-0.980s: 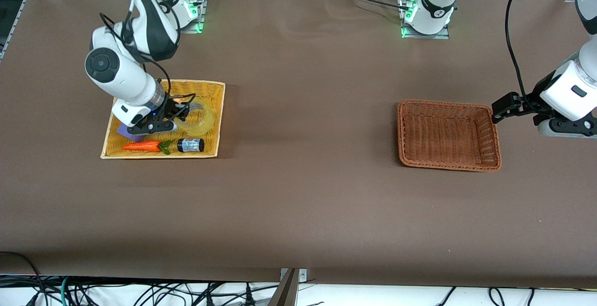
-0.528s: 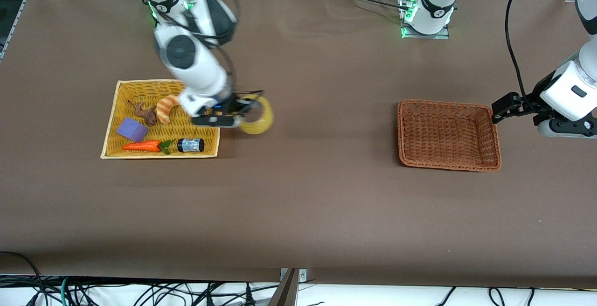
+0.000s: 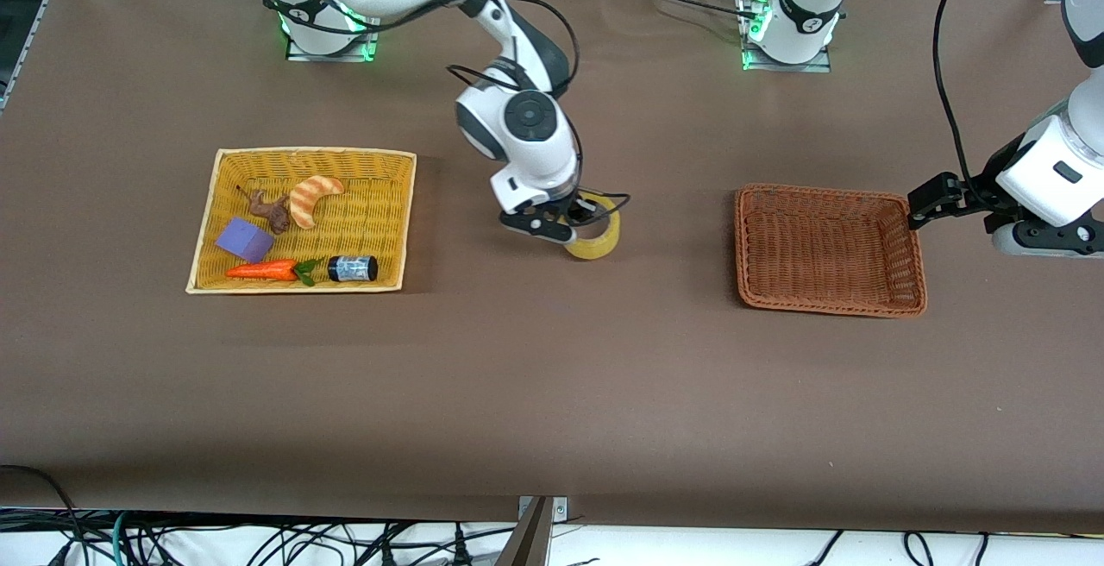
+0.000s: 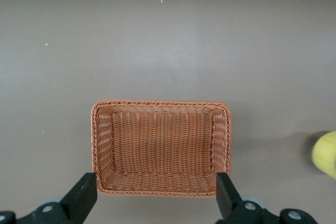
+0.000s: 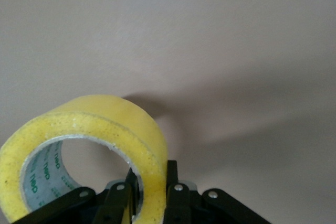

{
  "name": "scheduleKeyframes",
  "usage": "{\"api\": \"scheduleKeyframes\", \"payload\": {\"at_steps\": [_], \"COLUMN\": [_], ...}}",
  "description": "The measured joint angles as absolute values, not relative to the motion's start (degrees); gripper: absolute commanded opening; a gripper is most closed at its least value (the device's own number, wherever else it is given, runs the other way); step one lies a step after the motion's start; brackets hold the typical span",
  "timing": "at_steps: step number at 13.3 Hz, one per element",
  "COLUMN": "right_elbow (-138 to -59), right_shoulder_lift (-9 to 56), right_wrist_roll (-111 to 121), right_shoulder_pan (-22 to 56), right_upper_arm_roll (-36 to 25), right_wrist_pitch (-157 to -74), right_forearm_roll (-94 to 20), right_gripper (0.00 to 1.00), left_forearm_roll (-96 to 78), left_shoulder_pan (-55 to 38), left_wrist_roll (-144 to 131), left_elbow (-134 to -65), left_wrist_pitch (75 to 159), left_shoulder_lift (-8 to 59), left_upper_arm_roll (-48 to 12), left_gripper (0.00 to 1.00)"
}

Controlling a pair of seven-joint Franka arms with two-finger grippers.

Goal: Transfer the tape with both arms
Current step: 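Lower the tape roll onto the table midway and open the right gripper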

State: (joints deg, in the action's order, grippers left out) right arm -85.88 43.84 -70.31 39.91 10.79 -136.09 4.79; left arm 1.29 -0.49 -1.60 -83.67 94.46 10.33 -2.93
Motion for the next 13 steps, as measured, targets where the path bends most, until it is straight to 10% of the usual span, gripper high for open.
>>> {"api": "scheduleKeyframes", "payload": {"at_steps": [3, 7, 13], "right_elbow": [-84.64, -83.57, -81.8], "right_shoulder_lift": [47.96, 48.06, 41.18], "right_wrist_roll": [-73.5, -73.84, -69.57], "right_shoulder_pan": [42.65, 42.94, 36.4], "right_upper_arm_roll": [9.05, 7.83, 8.72], "right_wrist_pitch": [-140.53, -140.85, -130.44], "right_forearm_roll": [4.87, 4.88, 4.9], "right_gripper": [0.17, 1.0, 1.0], "left_forearm_roll": [1.29, 1.29, 1.22], "left_shoulder_pan": [-0.48, -0.48, -0.58], "left_wrist_roll": [-1.6, -1.6, -1.6], "left_elbow": [-83.67, -83.68, -83.72], "left_wrist_pitch": [94.43, 94.4, 93.96], "left_shoulder_lift": [10.37, 10.39, 10.41], "left_upper_arm_roll": [-2.93, -2.93, -2.97], "left_gripper": [1.0, 1.0, 1.0]}}
